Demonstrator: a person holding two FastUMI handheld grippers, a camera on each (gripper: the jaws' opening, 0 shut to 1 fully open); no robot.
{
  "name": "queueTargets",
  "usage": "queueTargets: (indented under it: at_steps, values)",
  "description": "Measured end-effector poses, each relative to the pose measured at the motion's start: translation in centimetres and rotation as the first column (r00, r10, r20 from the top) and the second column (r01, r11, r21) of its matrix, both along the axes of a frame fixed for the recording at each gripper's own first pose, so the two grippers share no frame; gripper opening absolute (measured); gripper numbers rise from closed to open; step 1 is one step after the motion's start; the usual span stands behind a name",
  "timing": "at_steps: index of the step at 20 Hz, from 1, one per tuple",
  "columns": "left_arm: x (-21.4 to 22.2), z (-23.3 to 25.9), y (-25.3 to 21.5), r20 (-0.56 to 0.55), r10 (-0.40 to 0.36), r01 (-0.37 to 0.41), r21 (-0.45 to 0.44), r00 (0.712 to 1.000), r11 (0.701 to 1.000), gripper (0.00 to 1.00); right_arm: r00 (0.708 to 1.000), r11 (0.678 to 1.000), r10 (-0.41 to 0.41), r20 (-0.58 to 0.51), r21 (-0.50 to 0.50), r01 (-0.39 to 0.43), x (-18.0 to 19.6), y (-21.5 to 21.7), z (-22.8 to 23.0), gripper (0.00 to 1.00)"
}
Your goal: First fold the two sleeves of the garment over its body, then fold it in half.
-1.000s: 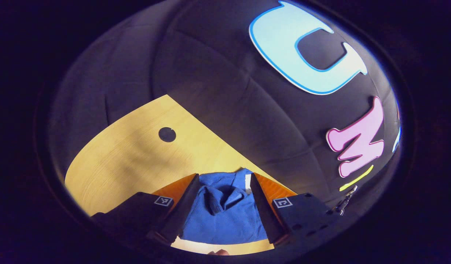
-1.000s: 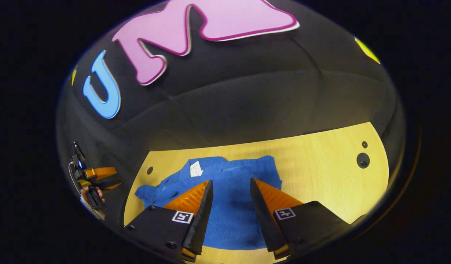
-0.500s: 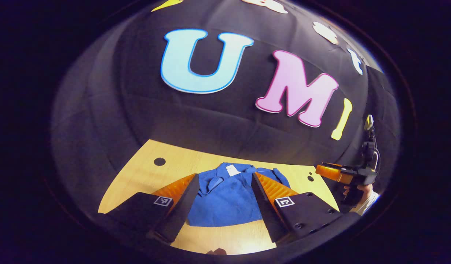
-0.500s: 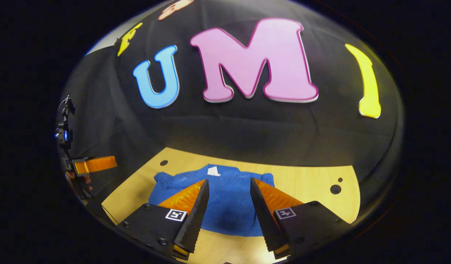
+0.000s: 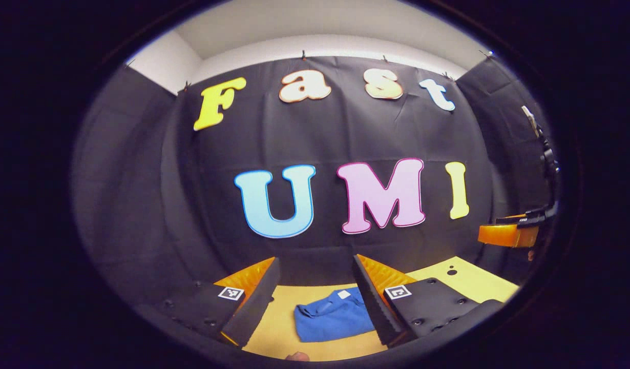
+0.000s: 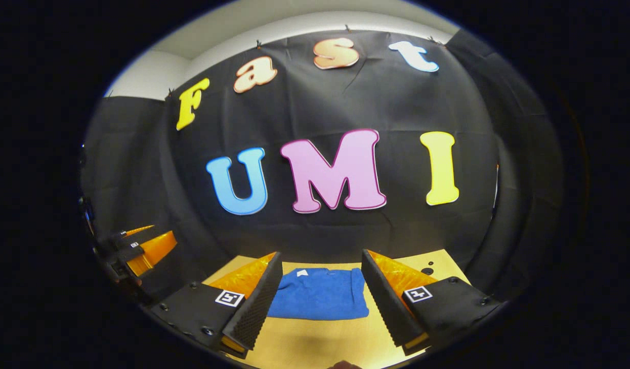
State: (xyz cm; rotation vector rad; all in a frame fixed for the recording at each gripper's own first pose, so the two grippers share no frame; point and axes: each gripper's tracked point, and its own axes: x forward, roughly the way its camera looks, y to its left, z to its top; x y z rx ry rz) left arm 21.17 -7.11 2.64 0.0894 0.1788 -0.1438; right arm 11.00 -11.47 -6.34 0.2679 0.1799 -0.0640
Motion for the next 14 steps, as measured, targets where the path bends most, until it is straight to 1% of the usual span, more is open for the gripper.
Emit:
queueTargets:
  at_steps: [1,2,4,6,7,8,9,10,11,12,13,14]
  values:
    - [-1.7,0.9,-0.1,0.007,-0.009,0.009,0.004,1.000,1.000,0.81,1.000,1.000,-0.009,0.008,0.007,0.008,-1.6,0.3,0.7,0.97]
    - [-3.2,1.8,-0.5,0.014,-0.022,0.022,-0.017,1.000,1.000,0.81,1.000,1.000,-0.017,0.018,0.002,0.017,-2.9,0.5,1.5,0.96]
    - [-5.7,2.5,-0.6,-0.004,-0.049,0.048,-0.092,0.999,0.995,0.80,0.999,1.000,-0.024,0.037,-0.016,0.024,-5.6,1.4,3.1,0.96]
    - [-7.5,2.7,-1.2,-0.040,-0.072,0.065,-0.158,0.997,0.985,0.82,0.997,0.996,-0.037,0.062,-0.077,0.042,-7.0,1.6,4.8,0.96]
    - [-8.4,3.0,-1.3,-0.039,-0.080,0.072,-0.174,0.996,0.982,0.83,0.996,0.992,-0.046,0.071,-0.116,0.054,-7.9,1.5,5.3,0.96]
    - [-9.2,3.5,-1.3,-0.032,-0.089,0.082,-0.180,0.996,0.980,0.82,0.995,0.987,-0.053,0.084,-0.147,0.065,-8.3,1.5,5.9,0.96]
    - [-9.8,4.0,-1.5,-0.020,-0.098,0.092,-0.178,0.995,0.980,0.83,0.993,0.981,-0.051,0.110,-0.179,0.070,-8.5,1.8,6.8,0.96]
    - [-10.1,4.5,-1.6,-0.006,-0.100,0.097,-0.169,0.995,0.981,0.82,0.990,0.977,-0.044,0.132,-0.203,0.071,-8.6,2.0,7.5,0.96]
    - [-10.5,4.7,-1.6,-0.008,-0.095,0.092,-0.156,0.995,0.983,0.82,0.989,0.974,-0.037,0.140,-0.218,0.067,-8.7,2.3,7.7,0.86]
    - [-10.7,4.9,-1.8,-0.006,-0.087,0.085,-0.154,0.996,0.984,0.80,0.989,0.973,-0.020,0.146,-0.226,0.053,-8.7,2.7,7.8,0.86]
    - [-10.8,5.3,-2.2,-0.012,-0.083,0.079,-0.168,0.997,0.983,0.82,0.989,0.972,0.002,0.149,-0.233,0.033,-9.1,3.8,8.1,0.86]
    - [-11.1,5.6,-2.8,-0.023,-0.084,0.078,-0.190,0.996,0.979,0.80,0.989,0.971,0.023,0.146,-0.240,0.013,-9.1,4.0,8.3,0.86]
